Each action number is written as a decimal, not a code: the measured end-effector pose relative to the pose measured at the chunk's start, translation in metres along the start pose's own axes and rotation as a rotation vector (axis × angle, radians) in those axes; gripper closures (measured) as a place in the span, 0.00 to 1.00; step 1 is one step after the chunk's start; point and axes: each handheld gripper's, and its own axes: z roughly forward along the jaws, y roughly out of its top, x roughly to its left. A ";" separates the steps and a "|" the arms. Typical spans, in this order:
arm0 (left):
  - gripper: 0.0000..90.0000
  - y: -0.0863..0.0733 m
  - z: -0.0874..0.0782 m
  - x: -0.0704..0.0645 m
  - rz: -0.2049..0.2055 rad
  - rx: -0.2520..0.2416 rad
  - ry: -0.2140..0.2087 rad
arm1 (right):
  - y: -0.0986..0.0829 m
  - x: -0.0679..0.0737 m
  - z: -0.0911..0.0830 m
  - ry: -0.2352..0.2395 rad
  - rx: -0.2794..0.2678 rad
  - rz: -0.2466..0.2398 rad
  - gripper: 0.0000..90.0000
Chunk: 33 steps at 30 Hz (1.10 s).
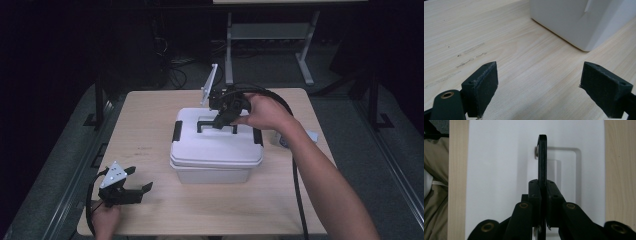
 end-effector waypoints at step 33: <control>0.15 -0.001 -0.001 0.001 -0.017 -0.015 -0.004 | -0.094 0.029 -0.050 -0.042 -0.015 0.129 0.94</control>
